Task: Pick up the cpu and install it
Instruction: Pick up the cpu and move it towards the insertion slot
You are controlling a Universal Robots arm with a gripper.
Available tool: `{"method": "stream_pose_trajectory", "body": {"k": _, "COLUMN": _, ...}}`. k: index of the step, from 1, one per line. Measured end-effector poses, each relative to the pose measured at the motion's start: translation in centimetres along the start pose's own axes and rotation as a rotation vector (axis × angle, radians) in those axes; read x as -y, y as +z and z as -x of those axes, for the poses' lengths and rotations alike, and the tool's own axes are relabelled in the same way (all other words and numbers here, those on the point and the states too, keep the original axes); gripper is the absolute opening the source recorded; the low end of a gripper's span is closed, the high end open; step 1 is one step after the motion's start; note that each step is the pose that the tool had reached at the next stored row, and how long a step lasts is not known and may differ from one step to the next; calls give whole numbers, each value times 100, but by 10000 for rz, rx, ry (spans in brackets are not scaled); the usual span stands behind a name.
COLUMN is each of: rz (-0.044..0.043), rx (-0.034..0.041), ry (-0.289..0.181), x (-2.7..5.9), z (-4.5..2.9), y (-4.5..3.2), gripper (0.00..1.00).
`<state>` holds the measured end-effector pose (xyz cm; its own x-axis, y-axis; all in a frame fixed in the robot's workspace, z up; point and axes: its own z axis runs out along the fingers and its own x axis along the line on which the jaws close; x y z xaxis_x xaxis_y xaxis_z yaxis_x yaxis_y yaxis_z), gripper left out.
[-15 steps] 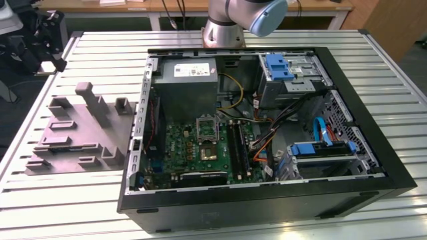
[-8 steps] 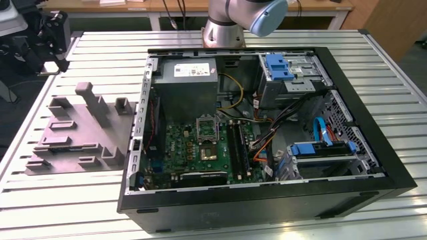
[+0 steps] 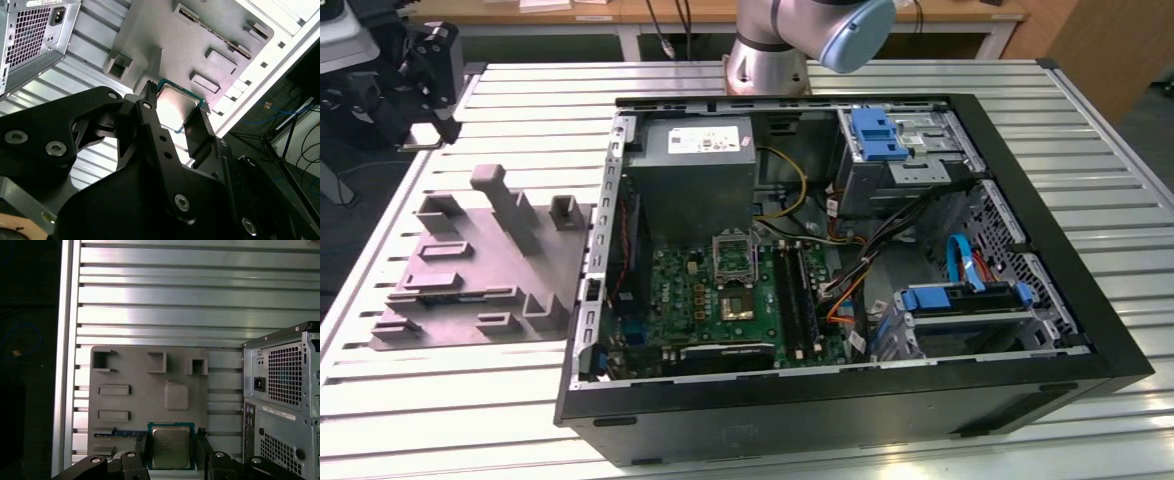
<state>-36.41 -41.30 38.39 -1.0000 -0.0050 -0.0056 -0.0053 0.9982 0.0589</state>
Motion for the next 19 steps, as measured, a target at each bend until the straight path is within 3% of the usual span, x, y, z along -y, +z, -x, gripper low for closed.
{"method": "stream_pose_trajectory", "body": {"k": 19, "rz": 0, "rx": 0, "ry": 1, "x": 0, "z": 39, "y": 0, "gripper": 47}}
